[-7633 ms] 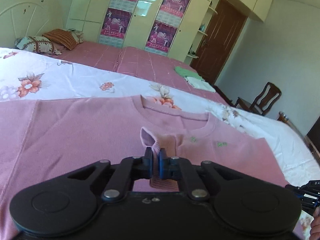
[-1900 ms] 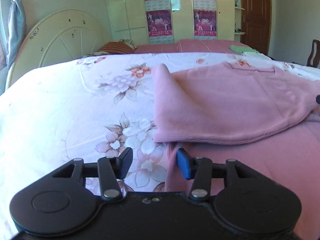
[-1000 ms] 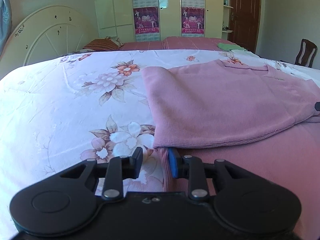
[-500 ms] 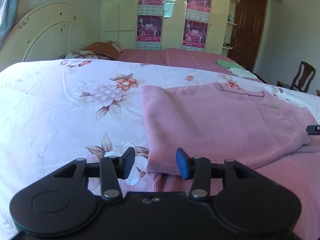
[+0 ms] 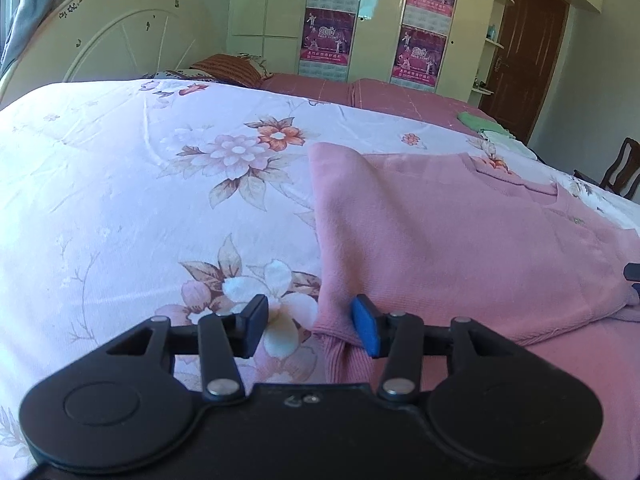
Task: Fold small clothes
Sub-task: 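Pinch and straighten the folded sleeve edge with the right gripper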
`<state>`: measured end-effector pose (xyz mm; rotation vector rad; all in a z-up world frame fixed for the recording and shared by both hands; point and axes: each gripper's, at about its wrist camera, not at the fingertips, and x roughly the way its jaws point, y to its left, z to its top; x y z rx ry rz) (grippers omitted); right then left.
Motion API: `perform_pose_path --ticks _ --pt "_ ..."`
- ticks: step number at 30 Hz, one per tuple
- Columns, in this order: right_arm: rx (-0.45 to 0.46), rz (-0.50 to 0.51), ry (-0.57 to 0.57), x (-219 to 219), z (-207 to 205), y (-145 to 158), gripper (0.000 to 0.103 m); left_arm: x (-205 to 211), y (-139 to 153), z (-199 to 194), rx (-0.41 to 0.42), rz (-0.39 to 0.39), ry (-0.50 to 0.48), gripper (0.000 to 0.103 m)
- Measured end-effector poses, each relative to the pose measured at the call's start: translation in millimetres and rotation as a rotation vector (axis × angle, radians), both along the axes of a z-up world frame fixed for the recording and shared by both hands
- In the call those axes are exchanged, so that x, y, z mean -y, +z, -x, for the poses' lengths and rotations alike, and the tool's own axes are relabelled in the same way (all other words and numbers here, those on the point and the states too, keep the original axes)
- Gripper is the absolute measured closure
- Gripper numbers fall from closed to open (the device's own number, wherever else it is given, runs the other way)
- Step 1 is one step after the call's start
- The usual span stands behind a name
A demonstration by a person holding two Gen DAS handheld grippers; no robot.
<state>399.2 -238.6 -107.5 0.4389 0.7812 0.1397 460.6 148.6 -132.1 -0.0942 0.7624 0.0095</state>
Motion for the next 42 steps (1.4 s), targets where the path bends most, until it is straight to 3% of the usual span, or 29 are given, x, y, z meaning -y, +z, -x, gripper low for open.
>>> perform_pose_path --ticks 2,4,6,7,9,10,11,13,15,16,18,23,26,30,33,34,36,37,38,39,42 --pt "-0.006 0.002 0.028 -4 -3 -2 0.047 4 -2 -2 -0.013 -0.033 0.000 0.052" --pt "-0.009 0.105 0.110 -20 -6 -1 0.096 5 -1 -4 -0.020 -0.045 0.001 0.053" --pt "0.024 0.216 0.147 -32 -4 4 0.096 7 8 -1 0.006 -0.035 -0.001 0.058" --pt "0.049 0.222 0.131 -31 0 10 0.096 9 11 0 0.027 -0.034 -0.021 0.058" --pt "0.097 0.213 0.086 -23 7 23 0.096 20 3 -7 -0.032 -0.116 -0.052 0.060" --pt "0.104 0.218 0.078 -20 8 24 0.096 21 -2 -8 -0.030 -0.119 -0.050 0.058" --pt "0.085 0.224 0.089 -21 7 21 0.096 19 -3 -9 -0.031 -0.106 -0.040 0.057" --pt "-0.037 0.271 0.133 -27 -4 1 0.096 15 2 -10 -0.040 -0.096 -0.026 0.056" --pt "-0.008 0.296 0.108 -25 -1 2 0.094 13 13 -4 0.021 -0.124 -0.017 0.056" --pt "0.014 0.319 0.062 -22 3 8 0.083 12 19 -2 0.056 -0.127 -0.025 0.049" --pt "0.082 0.276 0.032 -14 8 19 0.075 13 28 -8 0.110 -0.112 -0.057 0.033" --pt "0.116 0.227 0.067 -28 -20 26 0.075 44 37 -59 0.172 -0.121 -0.206 0.036" --pt "0.139 0.217 0.112 -51 -42 23 0.076 54 28 -93 0.141 -0.098 -0.262 0.036" --pt "0.132 0.186 0.175 -78 -67 13 0.075 43 10 -123 0.084 -0.047 -0.256 0.034" --pt "0.141 0.190 0.219 -93 -72 4 0.075 26 -11 -130 0.042 -0.088 -0.203 0.032" --pt "0.140 0.233 0.221 -96 -73 -1 0.076 18 -14 -127 0.062 -0.072 -0.188 0.028" --pt "0.101 0.330 0.098 -86 -77 -12 0.081 1 -18 -121 0.063 -0.028 -0.135 0.025" --pt "0.091 0.252 0.060 -69 -77 -17 0.096 -5 -14 -118 0.068 -0.032 -0.113 0.026" --pt "0.075 0.222 0.034 -59 -77 -16 0.103 -7 -10 -112 0.074 -0.044 -0.096 0.031" --pt "0.086 0.221 0.033 -54 -73 -10 0.103 -8 -3 -102 0.095 -0.049 -0.082 0.035" --pt "0.167 0.190 0.020 -37 -46 15 0.103 1 16 -63 0.153 0.007 -0.115 0.032"
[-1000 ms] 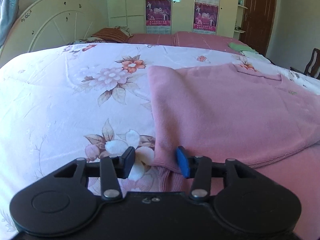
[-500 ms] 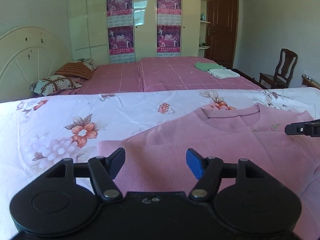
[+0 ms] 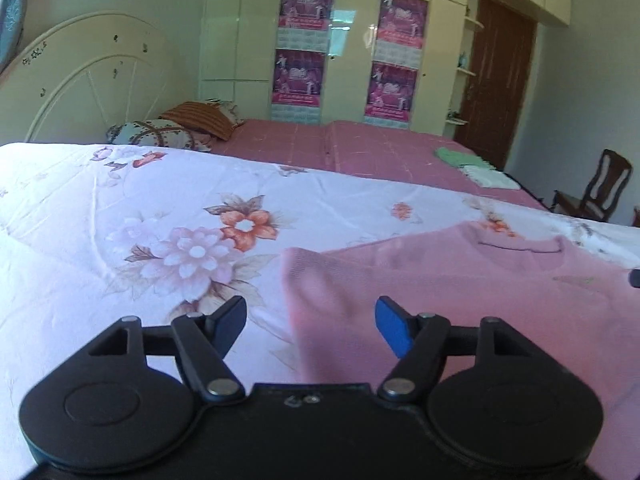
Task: Fold small clothes
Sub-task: 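Pinch and straighten the folded sleeve edge with the right gripper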
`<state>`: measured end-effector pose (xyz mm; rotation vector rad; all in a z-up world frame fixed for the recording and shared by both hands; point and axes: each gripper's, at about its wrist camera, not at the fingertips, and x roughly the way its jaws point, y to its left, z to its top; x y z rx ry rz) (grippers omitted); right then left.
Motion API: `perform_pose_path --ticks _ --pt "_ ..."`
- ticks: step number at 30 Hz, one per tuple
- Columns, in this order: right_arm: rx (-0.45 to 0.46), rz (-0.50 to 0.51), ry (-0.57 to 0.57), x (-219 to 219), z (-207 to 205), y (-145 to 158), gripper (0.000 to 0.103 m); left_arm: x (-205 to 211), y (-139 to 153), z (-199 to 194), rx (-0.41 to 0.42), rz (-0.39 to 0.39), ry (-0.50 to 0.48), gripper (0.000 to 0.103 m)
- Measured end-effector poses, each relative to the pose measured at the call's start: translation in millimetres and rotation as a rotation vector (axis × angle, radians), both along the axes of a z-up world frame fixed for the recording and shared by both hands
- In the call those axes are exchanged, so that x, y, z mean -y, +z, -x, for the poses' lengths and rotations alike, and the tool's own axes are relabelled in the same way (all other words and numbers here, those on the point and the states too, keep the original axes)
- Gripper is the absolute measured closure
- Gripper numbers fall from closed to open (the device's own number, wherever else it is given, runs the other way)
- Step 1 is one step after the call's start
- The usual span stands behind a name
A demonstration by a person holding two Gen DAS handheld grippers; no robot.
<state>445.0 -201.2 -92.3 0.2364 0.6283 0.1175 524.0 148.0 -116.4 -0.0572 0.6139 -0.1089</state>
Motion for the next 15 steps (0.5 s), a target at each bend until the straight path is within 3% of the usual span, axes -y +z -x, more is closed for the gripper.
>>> perform_pose_path --ticks 5,7,8,11,12,13,15 --pt "-0.032 0.036 0.074 -11 38 8 0.100 55 2 43 0.026 -0.050 -0.103 0.027" --pt "-0.036 0.085 0.094 -28 48 2 0.049 73 -7 49 0.010 -0.082 -0.130 0.028" --pt "-0.010 0.095 0.113 -34 53 0 0.047 78 -10 51 0.004 -0.093 -0.137 0.028" --pt "-0.011 0.137 0.157 -45 62 -12 0.055 83 -25 50 -0.061 -0.138 -0.141 0.027" --pt "-0.029 0.152 0.158 -44 60 -17 0.074 78 -30 49 -0.082 -0.126 -0.133 0.025" --pt "-0.071 0.184 0.127 -39 57 -27 0.079 70 -30 49 -0.078 -0.089 -0.120 0.025" --pt "-0.081 0.088 0.097 -15 55 -33 0.079 65 -23 50 -0.084 -0.115 -0.088 0.027"
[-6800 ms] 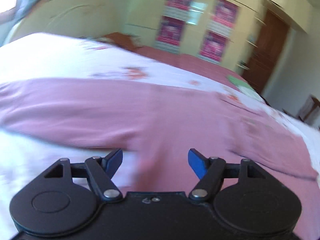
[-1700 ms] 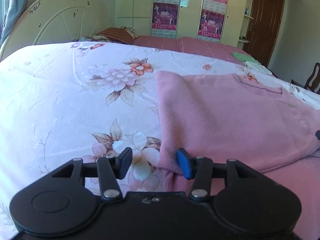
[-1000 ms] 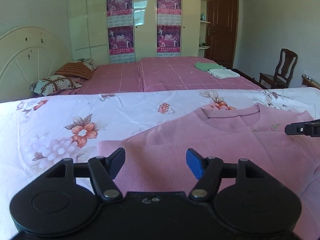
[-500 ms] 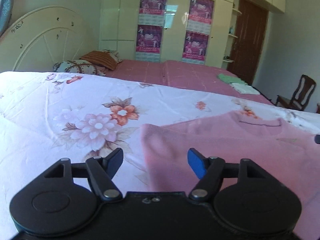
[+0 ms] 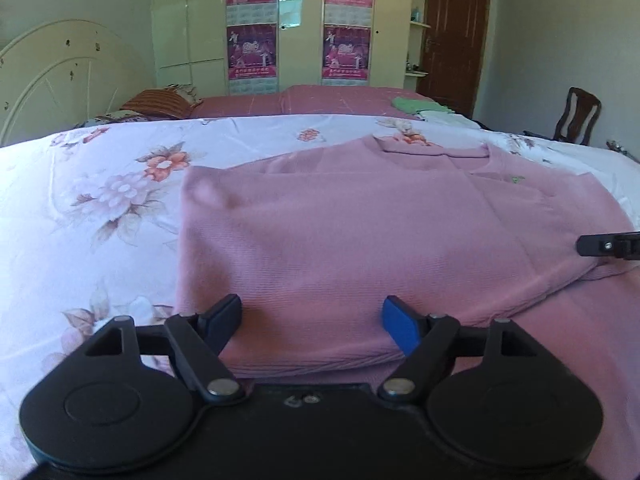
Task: Fold small clothes
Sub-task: 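Pinch and straighten the folded sleeve edge with the right gripper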
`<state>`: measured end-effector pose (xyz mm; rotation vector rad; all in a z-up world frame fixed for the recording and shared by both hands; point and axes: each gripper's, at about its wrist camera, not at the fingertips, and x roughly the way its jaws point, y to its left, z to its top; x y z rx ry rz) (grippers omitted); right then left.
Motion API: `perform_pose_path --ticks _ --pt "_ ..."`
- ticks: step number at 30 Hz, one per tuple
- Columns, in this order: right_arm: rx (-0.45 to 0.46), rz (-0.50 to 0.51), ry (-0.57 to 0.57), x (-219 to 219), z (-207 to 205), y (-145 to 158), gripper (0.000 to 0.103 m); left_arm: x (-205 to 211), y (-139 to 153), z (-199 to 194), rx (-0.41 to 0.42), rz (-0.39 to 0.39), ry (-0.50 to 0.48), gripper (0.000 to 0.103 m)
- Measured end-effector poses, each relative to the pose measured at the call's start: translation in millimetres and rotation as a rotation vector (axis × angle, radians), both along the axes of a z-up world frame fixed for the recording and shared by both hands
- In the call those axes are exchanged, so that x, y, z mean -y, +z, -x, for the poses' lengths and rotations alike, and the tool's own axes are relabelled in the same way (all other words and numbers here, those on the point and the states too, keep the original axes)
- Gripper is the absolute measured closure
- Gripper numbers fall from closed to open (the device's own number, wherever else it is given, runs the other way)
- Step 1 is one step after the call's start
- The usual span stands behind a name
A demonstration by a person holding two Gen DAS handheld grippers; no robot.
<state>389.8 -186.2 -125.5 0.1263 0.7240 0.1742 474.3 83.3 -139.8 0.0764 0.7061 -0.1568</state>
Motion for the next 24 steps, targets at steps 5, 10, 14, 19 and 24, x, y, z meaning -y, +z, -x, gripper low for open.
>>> perform_pose_path --ticks 5,10,14,19,24 --pt "0.079 0.012 -0.014 9 24 26 0.078 -12 1 3 -0.029 -0.020 0.040 0.024" --pt "0.105 -0.039 -0.170 64 44 33 0.079 -6 15 17 0.040 0.005 0.056 0.027" --pt "0.063 0.023 -0.294 114 53 24 0.079 8 -2 13 -0.019 -0.025 0.076 0.026" --pt "-0.020 0.020 -0.203 129 59 12 0.086 19 10 30 0.033 -0.016 0.098 0.029" --pt "0.073 -0.005 -0.217 137 59 22 0.086 35 -1 25 -0.025 -0.068 0.099 0.022"
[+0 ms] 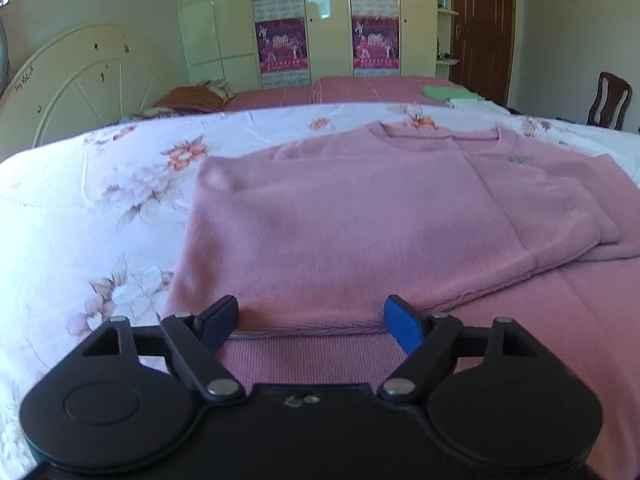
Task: Fold small clothes
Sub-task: 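Pinch and straighten the folded sleeve edge with the right gripper, then grasp the sweatshirt hem with the left gripper while the right gripper grasps the hem too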
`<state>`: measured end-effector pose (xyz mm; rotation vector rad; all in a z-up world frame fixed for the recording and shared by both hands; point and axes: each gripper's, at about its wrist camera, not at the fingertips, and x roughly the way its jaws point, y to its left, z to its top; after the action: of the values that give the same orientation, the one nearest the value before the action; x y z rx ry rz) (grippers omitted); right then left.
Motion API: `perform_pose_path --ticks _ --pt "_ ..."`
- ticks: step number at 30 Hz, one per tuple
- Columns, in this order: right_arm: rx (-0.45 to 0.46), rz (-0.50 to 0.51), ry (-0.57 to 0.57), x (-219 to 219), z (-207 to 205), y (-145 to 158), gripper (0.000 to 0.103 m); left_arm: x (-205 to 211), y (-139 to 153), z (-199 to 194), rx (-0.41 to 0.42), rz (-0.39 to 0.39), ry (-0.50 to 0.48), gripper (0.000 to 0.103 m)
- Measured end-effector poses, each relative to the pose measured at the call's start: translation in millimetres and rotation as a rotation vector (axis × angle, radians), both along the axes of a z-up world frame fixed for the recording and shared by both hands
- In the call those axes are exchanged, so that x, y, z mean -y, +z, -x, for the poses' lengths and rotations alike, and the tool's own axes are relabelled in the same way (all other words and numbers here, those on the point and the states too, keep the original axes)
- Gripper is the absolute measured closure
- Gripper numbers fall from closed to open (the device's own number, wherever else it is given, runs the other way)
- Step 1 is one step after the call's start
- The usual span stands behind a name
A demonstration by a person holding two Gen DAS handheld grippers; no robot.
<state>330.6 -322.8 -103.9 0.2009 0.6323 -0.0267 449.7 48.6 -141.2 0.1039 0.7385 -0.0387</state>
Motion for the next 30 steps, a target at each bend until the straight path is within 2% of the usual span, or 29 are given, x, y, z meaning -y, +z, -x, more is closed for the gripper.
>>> perform_pose_path --ticks 2,4,8,10,14,15,16,17,19,22,24,30 --pt "-0.115 0.018 0.049 -1 -19 -18 0.086 0 3 -1 -0.006 0.017 0.030 0.022" --pt "-0.108 0.049 0.097 -5 -18 -14 0.086 3 9 5 0.007 -0.002 0.046 0.024" --pt "-0.041 -0.017 0.082 6 0 -5 0.085 5 11 24 -0.007 -0.027 0.072 0.023" --pt "-0.063 -0.035 0.079 10 5 -6 0.085 4 11 38 -0.016 -0.039 0.084 0.017" --pt "-0.086 -0.025 0.093 12 23 -3 0.084 -4 11 67 -0.043 -0.068 0.092 0.014" --pt "-0.095 -0.024 0.097 13 28 -3 0.076 -8 11 74 -0.051 -0.068 0.091 0.014" --pt "-0.100 -0.029 0.095 14 34 -3 0.054 -12 12 81 -0.058 -0.069 0.091 0.015" --pt "-0.096 -0.037 0.092 16 41 -2 0.046 -17 13 86 -0.062 -0.071 0.088 0.015" --pt "-0.101 -0.056 0.089 20 56 -1 0.044 -29 16 96 -0.074 -0.066 0.083 0.021" --pt "-0.134 -0.120 0.071 26 83 0 0.044 -50 19 113 -0.092 -0.027 0.073 0.027" --pt "-0.160 -0.182 0.059 30 104 1 0.044 -65 21 128 -0.104 -0.002 0.072 0.028" --pt "-0.213 -0.303 0.012 31 172 12 0.044 -112 24 191 -0.149 0.186 0.062 0.032"
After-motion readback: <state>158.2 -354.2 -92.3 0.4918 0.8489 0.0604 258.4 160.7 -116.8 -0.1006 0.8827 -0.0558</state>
